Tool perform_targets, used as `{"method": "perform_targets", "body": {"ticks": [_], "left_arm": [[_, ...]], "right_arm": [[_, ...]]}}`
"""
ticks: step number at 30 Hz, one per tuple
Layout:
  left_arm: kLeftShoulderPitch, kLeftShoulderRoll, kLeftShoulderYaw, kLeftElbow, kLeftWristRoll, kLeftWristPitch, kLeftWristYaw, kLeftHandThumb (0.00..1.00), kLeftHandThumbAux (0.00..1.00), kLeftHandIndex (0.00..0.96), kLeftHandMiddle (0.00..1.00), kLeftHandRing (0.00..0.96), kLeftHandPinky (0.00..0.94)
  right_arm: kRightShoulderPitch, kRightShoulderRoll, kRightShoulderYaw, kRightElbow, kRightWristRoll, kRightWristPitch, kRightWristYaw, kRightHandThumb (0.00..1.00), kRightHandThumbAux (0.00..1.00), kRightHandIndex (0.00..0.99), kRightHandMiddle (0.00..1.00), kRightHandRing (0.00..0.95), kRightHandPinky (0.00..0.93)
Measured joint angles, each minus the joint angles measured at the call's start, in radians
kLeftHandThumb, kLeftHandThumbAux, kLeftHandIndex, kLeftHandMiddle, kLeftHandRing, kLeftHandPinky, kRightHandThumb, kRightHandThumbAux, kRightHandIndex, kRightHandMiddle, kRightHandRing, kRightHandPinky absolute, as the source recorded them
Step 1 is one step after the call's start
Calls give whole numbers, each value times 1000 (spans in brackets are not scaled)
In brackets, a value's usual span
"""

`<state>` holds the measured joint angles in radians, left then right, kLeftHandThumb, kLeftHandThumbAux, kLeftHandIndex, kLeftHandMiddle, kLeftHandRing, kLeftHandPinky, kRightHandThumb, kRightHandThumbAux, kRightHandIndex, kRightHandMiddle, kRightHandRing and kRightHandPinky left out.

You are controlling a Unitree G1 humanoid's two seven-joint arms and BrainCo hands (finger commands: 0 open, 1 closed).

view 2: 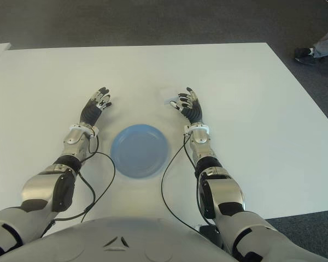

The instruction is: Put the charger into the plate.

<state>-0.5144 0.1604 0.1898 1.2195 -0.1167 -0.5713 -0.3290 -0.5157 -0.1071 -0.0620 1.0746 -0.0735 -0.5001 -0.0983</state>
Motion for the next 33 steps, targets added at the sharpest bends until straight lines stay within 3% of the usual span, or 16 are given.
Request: {"method": "perform_targets", "body": {"ticks": [9, 15, 22, 33], "left_arm": [[0, 0, 0, 0, 0, -1, 0, 103, 522, 0, 0, 20, 106], [0, 0, 0, -1, 0, -2, 0, 98, 520, 0, 0, 24, 112], [3, -2, -3, -1, 1, -8, 0, 97, 500, 0, 0, 20, 104], [6, -18, -9, -1, 1, -20, 0, 101, 490, 0, 0, 20, 113]], "right_arm": [[20, 5, 18, -81, -24, 54, -40, 465, 695, 127, 339, 292, 172], [68, 4, 61, -169, -107, 55, -129, 520, 662, 137, 323, 301, 242], [107, -20, 115, -199, -225, -2, -266, 425, 610, 113, 237, 251, 262], [125, -72, 190, -226, -358, -61, -416, 322, 589, 68, 146, 149, 148]]}}
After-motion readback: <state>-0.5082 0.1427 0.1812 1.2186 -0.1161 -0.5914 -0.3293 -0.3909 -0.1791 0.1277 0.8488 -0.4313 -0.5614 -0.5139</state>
